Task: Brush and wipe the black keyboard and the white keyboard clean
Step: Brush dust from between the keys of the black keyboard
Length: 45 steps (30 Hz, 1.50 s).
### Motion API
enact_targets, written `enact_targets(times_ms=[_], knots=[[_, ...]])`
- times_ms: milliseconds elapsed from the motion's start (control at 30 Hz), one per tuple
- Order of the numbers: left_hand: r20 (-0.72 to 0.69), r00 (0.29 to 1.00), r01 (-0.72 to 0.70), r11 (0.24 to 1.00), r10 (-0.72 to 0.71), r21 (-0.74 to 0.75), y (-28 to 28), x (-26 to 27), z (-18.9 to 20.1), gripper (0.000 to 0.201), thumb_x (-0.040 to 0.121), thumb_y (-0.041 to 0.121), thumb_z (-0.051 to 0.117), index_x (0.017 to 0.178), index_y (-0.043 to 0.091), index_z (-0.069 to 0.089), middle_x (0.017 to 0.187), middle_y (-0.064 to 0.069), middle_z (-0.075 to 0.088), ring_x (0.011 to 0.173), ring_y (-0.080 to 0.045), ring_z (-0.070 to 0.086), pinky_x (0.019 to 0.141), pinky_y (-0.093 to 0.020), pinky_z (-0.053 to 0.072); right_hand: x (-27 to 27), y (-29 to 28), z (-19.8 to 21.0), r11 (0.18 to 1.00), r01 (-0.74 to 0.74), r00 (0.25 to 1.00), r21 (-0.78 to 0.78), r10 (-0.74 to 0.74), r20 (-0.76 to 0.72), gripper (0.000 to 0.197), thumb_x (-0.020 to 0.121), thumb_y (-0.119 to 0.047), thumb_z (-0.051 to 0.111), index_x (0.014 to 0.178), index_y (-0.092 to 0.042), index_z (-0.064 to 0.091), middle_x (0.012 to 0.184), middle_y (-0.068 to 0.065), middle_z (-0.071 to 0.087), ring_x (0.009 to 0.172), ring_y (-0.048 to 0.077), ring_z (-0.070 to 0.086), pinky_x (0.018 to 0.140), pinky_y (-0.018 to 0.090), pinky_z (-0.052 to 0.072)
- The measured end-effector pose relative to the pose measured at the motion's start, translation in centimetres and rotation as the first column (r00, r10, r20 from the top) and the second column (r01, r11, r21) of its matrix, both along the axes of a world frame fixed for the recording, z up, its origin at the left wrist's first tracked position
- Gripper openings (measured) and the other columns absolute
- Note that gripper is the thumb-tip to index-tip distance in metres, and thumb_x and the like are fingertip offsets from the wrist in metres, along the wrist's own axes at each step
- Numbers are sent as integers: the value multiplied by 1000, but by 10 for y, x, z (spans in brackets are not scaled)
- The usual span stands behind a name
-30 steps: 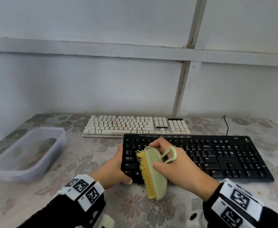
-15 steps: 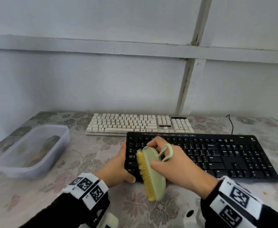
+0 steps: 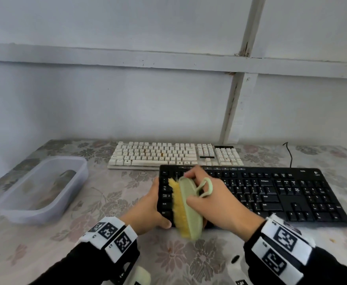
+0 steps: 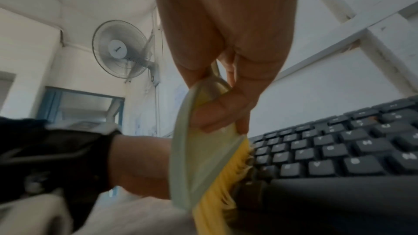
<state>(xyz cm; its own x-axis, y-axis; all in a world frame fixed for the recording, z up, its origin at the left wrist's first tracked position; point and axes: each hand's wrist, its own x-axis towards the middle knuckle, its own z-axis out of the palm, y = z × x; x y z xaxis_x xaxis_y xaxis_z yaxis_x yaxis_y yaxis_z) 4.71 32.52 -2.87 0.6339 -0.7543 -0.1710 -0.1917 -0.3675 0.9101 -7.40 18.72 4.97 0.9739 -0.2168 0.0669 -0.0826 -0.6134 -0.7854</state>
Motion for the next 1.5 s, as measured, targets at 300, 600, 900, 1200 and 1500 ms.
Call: enact_targets(times_ms=[300,600,900,1200,1500], knots=[[-17,999,50,997,-51,-64,1,0,1,114,61,-2,70,137,57,10,120,8,57,110,-14,58,92,-37,51,16,-9,28,991,91,981,99,-107,165,36,83,-3,52,113,-22,49,91,3,64,62,10,57,47,20,48],[7,1000,25,997,-24,-70,1,-1,0,109,60,-5,72,137,48,15,112,3,62,104,-14,60,90,-38,52,4,12,-4,999,-30,999,-19,31,41,30,86,-10,52,108,-29,45,84,5,64,61,12,55,52,24,48],[-1,999,35,996,-35,-76,1,-3,2,113,62,-6,71,138,52,10,122,10,57,115,-11,55,98,-39,47,21,5,10,995,56,983,77,-69,171,37,84,-6,51,114,-27,45,87,3,64,63,7,57,50,16,46],[7,1000,22,996,-22,-82,1,-3,2,111,64,-12,70,140,44,12,116,3,58,105,-11,58,84,-28,52,5,4,12,1000,-23,998,-10,23,59,32,83,-10,54,110,-28,49,88,3,64,64,7,56,52,17,44],[0,1000,27,996,-27,-79,0,0,-2,116,62,-13,71,142,44,9,112,-1,61,98,-17,63,76,-29,54,-11,9,3,993,-105,993,-60,101,-67,31,88,-11,50,114,-27,44,73,1,58,52,11,54,45,21,47]])
